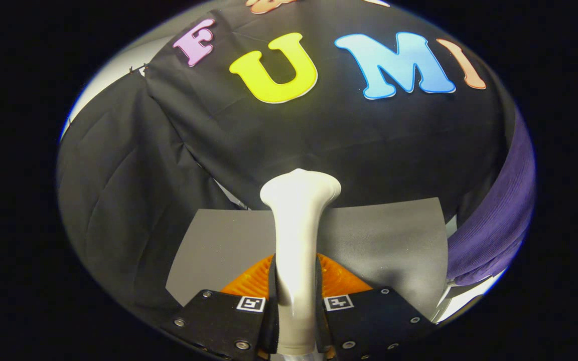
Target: Iron the clothes twice with a garment steamer, once on the left side and once on the right side.
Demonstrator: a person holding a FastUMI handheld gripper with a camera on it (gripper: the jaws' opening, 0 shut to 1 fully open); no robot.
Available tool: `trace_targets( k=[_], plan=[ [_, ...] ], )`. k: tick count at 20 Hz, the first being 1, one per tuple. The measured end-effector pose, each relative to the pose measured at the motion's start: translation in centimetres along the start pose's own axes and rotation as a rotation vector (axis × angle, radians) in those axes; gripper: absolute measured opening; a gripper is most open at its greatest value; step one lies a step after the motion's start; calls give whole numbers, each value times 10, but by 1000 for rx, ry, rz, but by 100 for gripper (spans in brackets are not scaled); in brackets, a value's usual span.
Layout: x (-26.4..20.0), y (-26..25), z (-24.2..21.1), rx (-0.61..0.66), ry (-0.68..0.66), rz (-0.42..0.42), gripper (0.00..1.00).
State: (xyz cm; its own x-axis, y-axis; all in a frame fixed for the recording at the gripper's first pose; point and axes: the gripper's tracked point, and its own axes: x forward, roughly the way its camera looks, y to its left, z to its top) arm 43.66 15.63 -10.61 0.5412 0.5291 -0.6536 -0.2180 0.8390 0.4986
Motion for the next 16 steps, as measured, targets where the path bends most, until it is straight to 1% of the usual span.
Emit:
trace_targets(
  k=[4,6,8,11,13,16],
  plan=[
    [-57,13,5,-57,-165,-8,28],
    [-89,20,-2,-78,-252,-4,28],
    [-121,25,-10,-105,-300,-4,28],
    [-174,25,-33,-118,-370,-32,28],
    [-208,29,-47,-141,-444,-39,27],
    [-256,22,-76,-170,-524,-84,28]
  ],
)
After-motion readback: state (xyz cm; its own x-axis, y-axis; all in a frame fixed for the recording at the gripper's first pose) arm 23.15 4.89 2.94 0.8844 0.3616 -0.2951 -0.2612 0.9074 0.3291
